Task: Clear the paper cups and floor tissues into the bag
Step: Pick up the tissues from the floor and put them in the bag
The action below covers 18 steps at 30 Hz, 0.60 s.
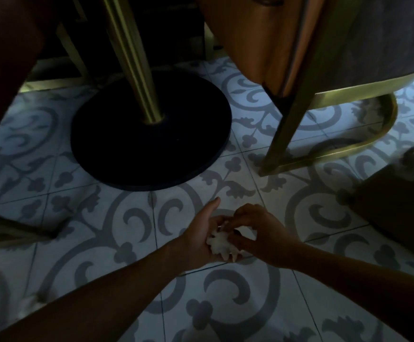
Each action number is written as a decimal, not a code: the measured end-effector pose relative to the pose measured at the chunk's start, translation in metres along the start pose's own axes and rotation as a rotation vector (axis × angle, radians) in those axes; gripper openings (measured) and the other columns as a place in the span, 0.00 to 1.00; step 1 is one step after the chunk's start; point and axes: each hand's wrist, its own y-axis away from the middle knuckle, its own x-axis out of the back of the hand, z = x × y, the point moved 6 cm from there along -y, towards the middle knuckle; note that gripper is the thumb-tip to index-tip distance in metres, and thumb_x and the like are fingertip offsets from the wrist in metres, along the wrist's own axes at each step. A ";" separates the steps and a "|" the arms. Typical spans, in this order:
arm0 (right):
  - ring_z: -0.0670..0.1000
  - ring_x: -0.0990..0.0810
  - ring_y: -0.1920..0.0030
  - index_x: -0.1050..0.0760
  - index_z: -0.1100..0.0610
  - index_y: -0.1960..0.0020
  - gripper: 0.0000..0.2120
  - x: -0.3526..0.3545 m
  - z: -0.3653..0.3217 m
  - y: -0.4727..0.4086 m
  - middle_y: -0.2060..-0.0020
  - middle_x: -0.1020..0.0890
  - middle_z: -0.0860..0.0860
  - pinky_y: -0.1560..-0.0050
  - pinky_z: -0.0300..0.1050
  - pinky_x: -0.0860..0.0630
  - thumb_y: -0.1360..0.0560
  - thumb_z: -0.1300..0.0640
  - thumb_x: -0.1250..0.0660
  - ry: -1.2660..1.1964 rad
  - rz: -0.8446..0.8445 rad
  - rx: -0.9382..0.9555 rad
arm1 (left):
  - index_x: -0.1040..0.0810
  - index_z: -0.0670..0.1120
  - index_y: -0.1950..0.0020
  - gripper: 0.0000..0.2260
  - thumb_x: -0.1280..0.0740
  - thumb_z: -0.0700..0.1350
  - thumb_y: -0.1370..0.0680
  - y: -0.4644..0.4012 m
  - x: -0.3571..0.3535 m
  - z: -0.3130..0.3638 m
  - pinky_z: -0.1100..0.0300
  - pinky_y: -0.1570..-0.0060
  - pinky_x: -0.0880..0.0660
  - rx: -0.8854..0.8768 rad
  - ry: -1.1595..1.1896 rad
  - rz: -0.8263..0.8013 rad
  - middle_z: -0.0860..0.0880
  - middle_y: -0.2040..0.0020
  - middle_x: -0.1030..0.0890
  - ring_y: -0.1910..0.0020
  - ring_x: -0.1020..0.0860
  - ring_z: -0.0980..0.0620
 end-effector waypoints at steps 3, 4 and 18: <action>0.38 0.29 0.52 0.23 0.43 0.46 0.10 -0.009 -0.017 -0.012 0.51 0.25 0.41 0.56 0.30 0.34 0.27 0.49 0.32 0.004 -0.040 0.067 | 0.15 0.42 0.48 0.29 0.41 0.65 0.24 0.016 0.028 0.002 0.48 0.55 0.20 -0.023 -0.008 0.084 0.42 0.53 0.15 0.57 0.17 0.43; 0.39 0.28 0.53 0.23 0.44 0.46 0.09 -0.012 -0.023 -0.017 0.51 0.25 0.41 0.57 0.30 0.33 0.26 0.48 0.32 0.019 -0.055 0.084 | 0.14 0.42 0.53 0.28 0.40 0.65 0.24 0.024 0.037 0.002 0.49 0.57 0.20 -0.027 0.008 0.102 0.42 0.56 0.15 0.60 0.17 0.43; 0.49 0.21 0.61 0.23 0.50 0.62 0.07 -0.092 -0.111 -0.094 0.65 0.19 0.48 0.61 0.39 0.23 0.30 0.57 0.26 -0.085 -0.317 0.215 | 0.20 0.40 0.49 0.22 0.37 0.60 0.24 0.151 0.194 -0.051 0.50 0.60 0.21 -0.149 0.326 0.368 0.40 0.61 0.20 0.66 0.21 0.43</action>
